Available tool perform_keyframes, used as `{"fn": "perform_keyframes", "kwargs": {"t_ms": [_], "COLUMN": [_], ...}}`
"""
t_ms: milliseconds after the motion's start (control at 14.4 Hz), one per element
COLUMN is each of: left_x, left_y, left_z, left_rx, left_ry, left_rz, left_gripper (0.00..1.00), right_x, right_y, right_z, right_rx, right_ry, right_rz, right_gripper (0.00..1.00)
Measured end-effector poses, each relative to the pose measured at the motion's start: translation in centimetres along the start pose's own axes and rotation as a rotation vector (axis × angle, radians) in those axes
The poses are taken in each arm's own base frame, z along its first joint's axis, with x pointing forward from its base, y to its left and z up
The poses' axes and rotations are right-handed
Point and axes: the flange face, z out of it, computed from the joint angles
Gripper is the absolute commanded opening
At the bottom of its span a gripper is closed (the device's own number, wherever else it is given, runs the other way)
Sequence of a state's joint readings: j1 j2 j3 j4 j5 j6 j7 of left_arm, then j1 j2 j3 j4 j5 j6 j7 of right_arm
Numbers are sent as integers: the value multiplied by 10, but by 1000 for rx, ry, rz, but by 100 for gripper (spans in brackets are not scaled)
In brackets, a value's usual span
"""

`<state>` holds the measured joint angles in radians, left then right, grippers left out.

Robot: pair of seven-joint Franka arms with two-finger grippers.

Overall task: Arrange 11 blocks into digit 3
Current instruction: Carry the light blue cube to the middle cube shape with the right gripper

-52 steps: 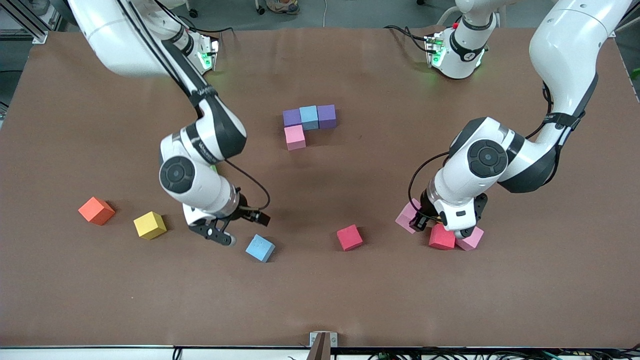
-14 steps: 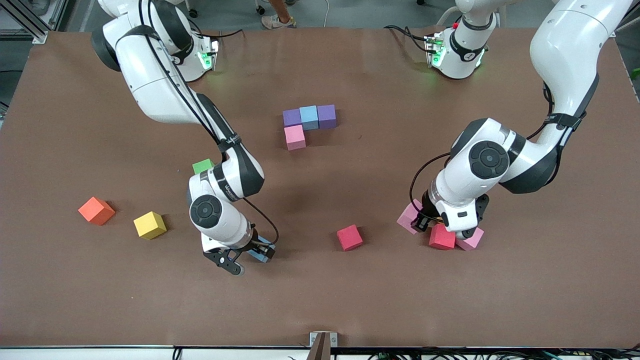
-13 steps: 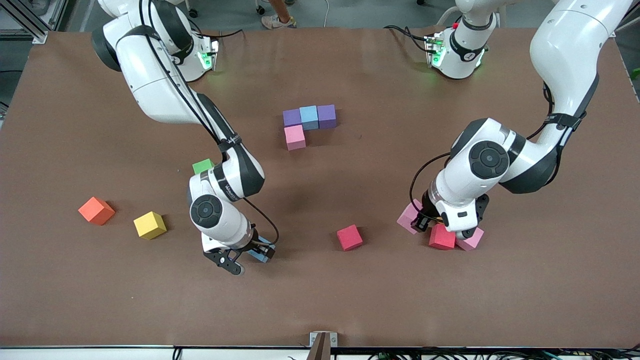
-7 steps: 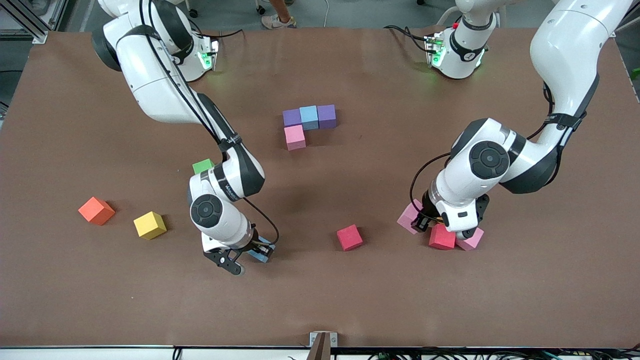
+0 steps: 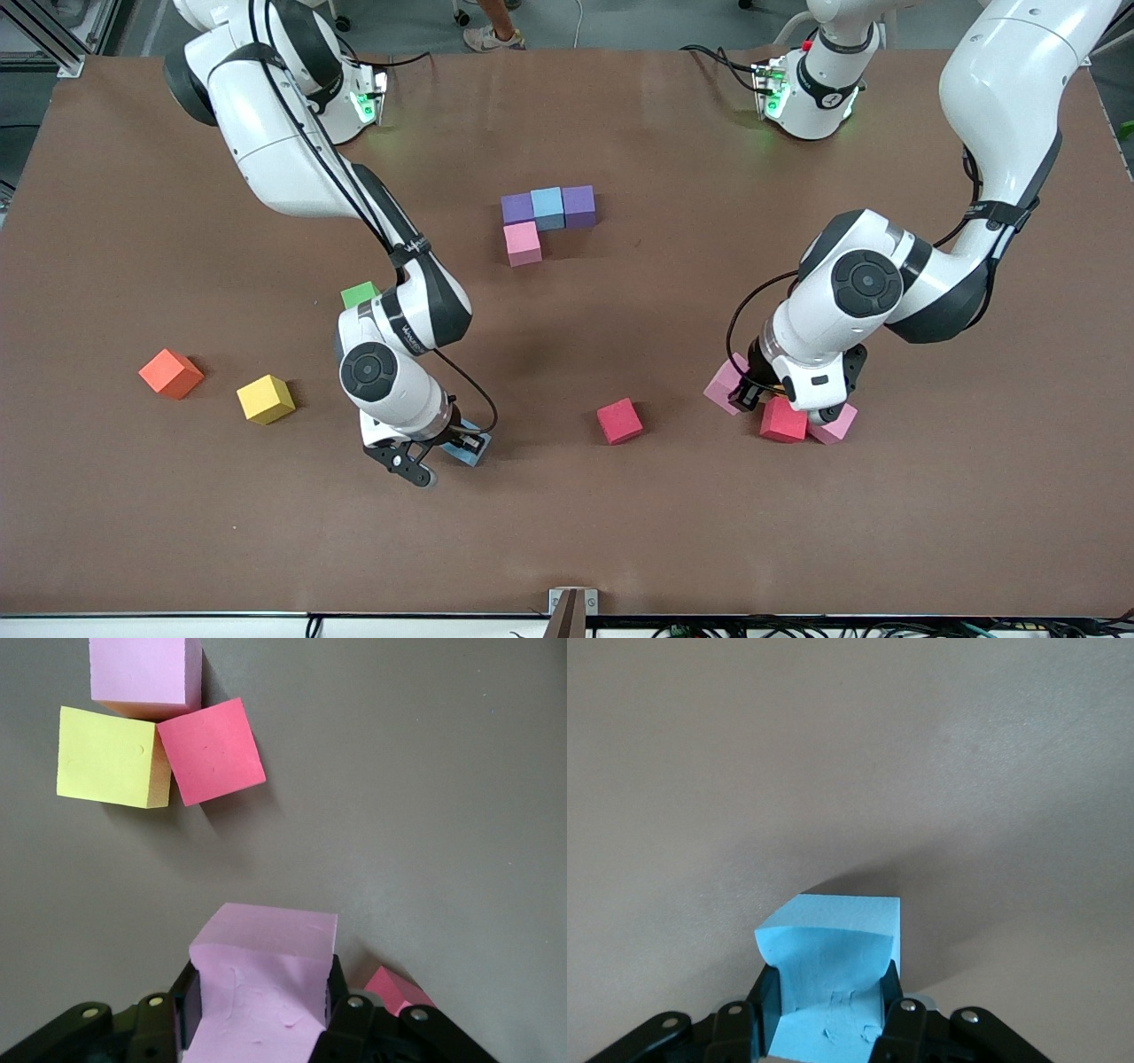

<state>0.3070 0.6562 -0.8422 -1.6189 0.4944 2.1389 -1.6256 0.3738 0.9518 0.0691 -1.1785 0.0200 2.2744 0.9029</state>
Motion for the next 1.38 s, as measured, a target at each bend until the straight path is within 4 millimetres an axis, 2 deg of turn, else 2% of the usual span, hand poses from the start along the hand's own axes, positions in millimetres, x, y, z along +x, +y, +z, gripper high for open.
{"fn": "perform_keyframes", "kwargs": {"t_ms": [277, 623, 762, 969, 1108, 1246, 1385], "left_x": [0, 0, 0, 0, 0, -1, -4], "left_y": [0, 0, 0, 0, 0, 0, 1], "left_z": [0, 0, 0, 0, 0, 0, 0], "left_rx": [0, 0, 0, 0, 0, 1, 1], "left_ry": [0, 0, 0, 0, 0, 0, -3], "left_rz": [0, 0, 0, 0, 0, -2, -51], "left_gripper": [7, 7, 7, 7, 7, 7, 7], "right_x": [-20, -49, -75, -134, -169, -187, -194], "right_y": [-10, -1, -7, -18, -19, -10, 3], "right_z": [1, -9, -17, -24, -26, -32, -38], "right_rx": [-8, -80, -89, -84, -62, -64, -73], "right_ry": [-14, -153, -188, -185, -161, -169, -183], "right_rz": [-113, -364, -420, -505, -577, -678, -758], "right_gripper": [29, 29, 29, 29, 29, 29, 29]}}
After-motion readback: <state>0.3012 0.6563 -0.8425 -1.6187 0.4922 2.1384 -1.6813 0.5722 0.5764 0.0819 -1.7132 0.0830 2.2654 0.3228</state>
